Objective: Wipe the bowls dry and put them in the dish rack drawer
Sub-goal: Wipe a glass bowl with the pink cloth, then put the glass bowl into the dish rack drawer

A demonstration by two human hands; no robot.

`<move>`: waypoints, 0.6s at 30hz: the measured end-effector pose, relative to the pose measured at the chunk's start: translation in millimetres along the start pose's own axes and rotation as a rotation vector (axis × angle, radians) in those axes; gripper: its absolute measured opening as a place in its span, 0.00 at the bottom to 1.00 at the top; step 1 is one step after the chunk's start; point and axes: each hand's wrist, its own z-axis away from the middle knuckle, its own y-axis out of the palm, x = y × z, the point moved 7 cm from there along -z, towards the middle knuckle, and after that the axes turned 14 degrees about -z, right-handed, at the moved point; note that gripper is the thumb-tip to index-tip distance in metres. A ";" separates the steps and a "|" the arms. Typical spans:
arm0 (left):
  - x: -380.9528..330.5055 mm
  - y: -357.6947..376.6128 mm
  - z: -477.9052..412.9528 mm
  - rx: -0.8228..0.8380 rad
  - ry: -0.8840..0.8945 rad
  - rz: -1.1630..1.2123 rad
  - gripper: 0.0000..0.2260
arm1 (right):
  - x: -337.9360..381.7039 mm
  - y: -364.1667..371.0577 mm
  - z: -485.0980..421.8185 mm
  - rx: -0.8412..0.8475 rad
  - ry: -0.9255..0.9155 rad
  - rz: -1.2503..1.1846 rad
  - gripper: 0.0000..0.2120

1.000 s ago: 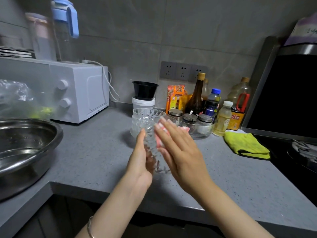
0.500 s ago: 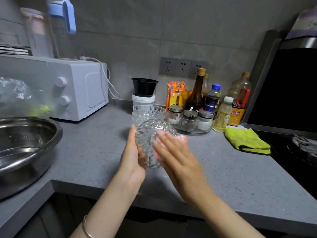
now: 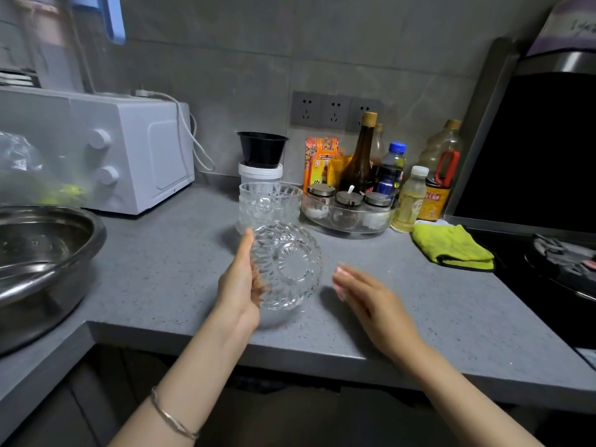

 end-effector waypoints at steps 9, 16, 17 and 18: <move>14.5 35.5 16.3 0.065 -0.014 -0.022 0.25 | -4.5 -41.1 11.4 -0.042 0.346 -0.497 0.14; 49.4 138.7 53.4 0.359 -0.055 -0.166 0.34 | 12.6 -117.2 43.4 0.017 0.538 -0.933 0.20; 57.1 153.2 58.8 0.387 -0.051 -0.191 0.31 | 10.0 -128.7 52.5 0.024 0.573 -0.967 0.20; 67.1 173.8 70.5 0.436 -0.063 -0.214 0.29 | 3.2 -144.8 67.7 0.018 0.608 -0.974 0.20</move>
